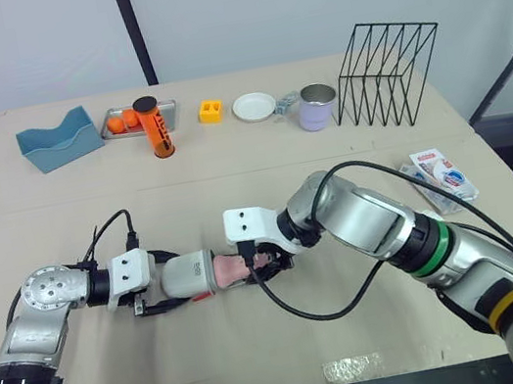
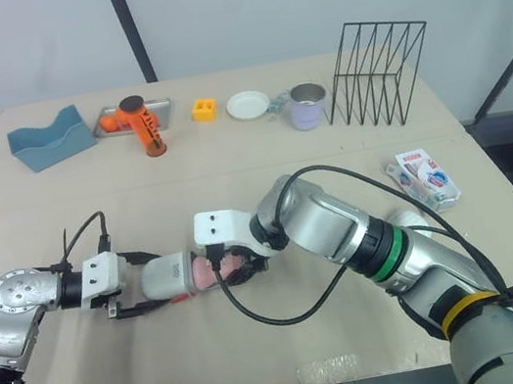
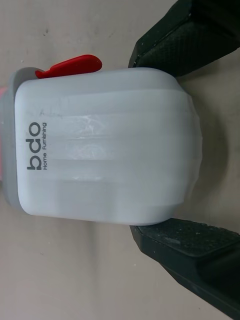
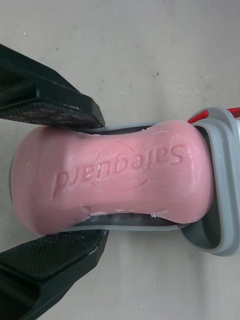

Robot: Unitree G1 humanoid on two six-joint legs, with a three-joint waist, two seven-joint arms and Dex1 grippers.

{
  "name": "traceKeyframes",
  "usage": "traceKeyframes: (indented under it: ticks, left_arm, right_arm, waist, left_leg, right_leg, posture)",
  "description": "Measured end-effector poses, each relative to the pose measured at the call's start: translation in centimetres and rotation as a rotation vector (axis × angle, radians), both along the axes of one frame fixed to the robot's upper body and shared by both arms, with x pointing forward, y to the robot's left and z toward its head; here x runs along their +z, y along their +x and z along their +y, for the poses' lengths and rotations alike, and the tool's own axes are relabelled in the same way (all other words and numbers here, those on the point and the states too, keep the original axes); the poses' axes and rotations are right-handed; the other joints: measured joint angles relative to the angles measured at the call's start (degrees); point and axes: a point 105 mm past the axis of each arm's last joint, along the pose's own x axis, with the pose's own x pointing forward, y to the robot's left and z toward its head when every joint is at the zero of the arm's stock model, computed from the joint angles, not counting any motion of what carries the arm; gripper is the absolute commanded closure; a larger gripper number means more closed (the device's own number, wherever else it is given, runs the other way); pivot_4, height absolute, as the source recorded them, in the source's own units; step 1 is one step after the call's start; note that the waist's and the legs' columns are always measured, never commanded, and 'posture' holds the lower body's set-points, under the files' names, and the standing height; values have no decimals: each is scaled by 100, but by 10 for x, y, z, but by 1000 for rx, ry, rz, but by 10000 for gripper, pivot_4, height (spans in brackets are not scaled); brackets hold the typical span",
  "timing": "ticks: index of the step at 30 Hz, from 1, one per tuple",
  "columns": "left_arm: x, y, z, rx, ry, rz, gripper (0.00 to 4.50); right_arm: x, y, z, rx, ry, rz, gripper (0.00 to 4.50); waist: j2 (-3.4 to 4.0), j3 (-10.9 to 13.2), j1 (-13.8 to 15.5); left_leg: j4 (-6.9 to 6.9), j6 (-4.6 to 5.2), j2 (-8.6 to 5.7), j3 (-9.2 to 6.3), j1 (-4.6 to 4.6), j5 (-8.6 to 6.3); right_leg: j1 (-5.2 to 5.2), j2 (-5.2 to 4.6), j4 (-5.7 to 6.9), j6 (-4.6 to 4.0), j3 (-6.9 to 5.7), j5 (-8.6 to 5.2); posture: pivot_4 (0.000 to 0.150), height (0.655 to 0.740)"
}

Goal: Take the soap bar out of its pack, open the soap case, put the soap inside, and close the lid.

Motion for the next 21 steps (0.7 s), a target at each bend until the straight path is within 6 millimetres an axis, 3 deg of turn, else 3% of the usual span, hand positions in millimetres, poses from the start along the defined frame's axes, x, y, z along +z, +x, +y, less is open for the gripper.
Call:
traceKeyframes:
  ticks: [21]
  left_arm:
    - [6, 1, -14, -41, -20, -2, 9675]
  right_arm:
    - [5, 3, 11, 11, 10, -18, 20264]
  waist:
    - [0, 0, -1]
  left_leg:
    - [0, 0, 0, 0, -1, 0]
  right_leg:
    - [-1, 1, 0, 0, 0, 0]
  posture:
    - [1500, 7371]
